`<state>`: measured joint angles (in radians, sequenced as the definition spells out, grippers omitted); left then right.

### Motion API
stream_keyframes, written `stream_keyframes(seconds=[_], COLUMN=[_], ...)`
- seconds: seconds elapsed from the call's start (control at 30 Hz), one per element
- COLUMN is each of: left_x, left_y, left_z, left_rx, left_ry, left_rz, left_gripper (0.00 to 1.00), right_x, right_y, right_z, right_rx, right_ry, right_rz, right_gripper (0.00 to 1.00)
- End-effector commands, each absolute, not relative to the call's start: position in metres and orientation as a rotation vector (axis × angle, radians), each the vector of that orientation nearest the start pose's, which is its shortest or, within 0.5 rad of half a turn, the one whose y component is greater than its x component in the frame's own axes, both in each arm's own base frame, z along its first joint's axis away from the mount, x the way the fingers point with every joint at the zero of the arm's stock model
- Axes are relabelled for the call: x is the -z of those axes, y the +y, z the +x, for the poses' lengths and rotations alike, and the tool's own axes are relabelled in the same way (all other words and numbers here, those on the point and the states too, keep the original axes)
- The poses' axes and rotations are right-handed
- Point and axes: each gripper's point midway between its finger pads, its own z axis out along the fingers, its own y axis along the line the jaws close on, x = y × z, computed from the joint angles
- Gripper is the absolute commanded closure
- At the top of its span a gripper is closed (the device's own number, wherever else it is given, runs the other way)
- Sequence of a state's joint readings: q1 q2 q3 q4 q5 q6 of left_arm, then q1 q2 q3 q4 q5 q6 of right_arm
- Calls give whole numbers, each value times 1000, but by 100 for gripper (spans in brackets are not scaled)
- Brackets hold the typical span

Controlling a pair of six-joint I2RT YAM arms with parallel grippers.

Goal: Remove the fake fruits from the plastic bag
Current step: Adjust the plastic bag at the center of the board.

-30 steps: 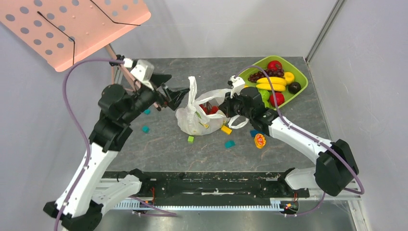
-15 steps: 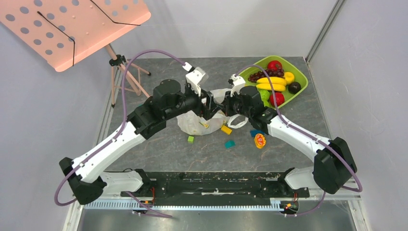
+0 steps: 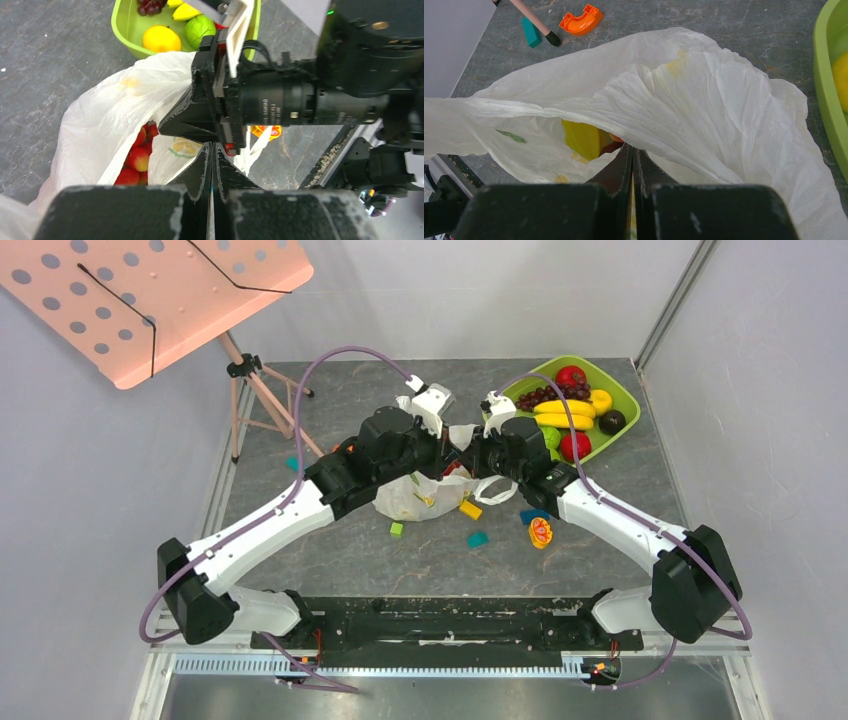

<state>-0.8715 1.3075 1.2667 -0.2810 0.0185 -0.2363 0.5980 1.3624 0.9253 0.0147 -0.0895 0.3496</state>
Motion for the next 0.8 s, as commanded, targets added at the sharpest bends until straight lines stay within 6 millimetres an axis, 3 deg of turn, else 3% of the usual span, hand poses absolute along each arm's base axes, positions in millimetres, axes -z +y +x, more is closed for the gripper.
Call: stream_keyframes(seconds=[0.0,0.33,0.77], left_x=[-289,-237,-213], left_y=[-334,-331,-314], left_z=[278,302,323], left_rx=[716,549,363], left_ry=[1886,1979,1984], left_rz=[535,508,457], left_gripper=[98,98,98], right_x=[-205,-202,-203], right_y=[261,262,284], right_z=[340,341,348], right_rx=[-698,-701,-777], right_ry=[1972,1978,1975], right_rz=[-268,-266,-265], right_gripper=[100,100,100])
